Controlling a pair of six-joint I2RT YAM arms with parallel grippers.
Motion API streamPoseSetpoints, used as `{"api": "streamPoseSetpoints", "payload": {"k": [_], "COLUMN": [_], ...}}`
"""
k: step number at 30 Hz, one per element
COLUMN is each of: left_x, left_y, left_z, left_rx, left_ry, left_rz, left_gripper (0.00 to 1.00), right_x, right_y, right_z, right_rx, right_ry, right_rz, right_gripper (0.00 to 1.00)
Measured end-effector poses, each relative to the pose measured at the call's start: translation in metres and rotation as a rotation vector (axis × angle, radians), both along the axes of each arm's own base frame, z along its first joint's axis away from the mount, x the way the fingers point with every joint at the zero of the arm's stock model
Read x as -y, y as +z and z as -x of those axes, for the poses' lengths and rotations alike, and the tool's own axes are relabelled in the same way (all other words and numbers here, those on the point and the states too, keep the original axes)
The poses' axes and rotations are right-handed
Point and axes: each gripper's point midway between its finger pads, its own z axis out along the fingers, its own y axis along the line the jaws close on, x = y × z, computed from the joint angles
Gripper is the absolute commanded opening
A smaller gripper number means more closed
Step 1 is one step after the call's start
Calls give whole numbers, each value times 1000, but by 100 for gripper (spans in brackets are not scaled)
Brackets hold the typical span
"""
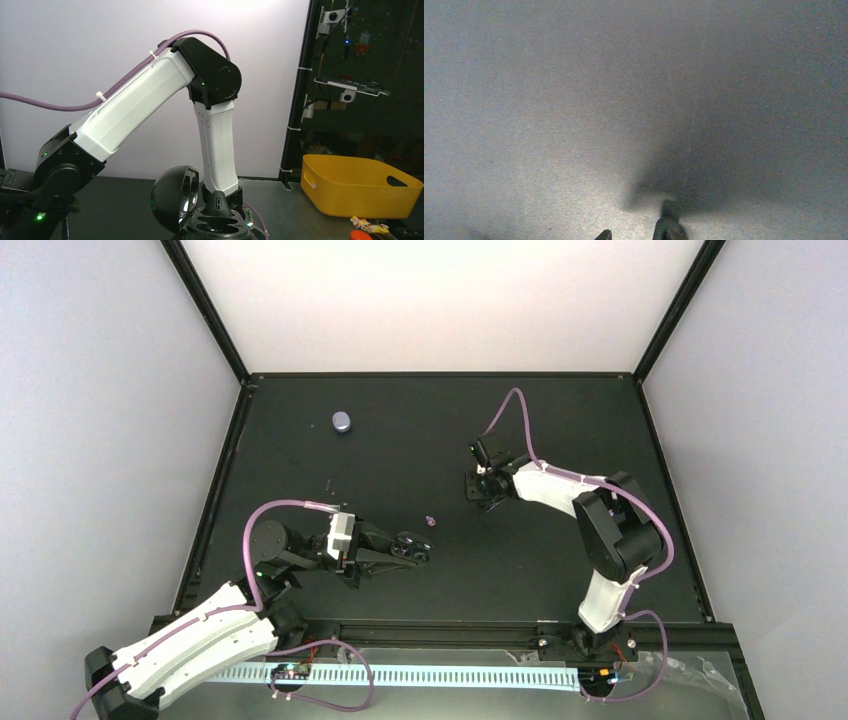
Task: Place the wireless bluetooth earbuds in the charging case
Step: Pick up the earbud from the center of the board.
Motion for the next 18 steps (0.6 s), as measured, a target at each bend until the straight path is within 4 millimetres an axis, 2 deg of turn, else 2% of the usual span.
{"api": "streamPoseSetpoints", "payload": {"k": [10,18], "left_x": [0,0], "left_y": [0,0], "left_z": [0,0], "left_rx": [0,0], "left_ry": [0,0], "left_rz": [0,0], "left_gripper": [1,2], "right_x": [13,16], "right_y": [-8,-11], "right_z": [5,9], "right_rx": [-7,-22], "right_ry": [-18,-18], "right_rz": [56,71], "right_gripper": [18,18]}}
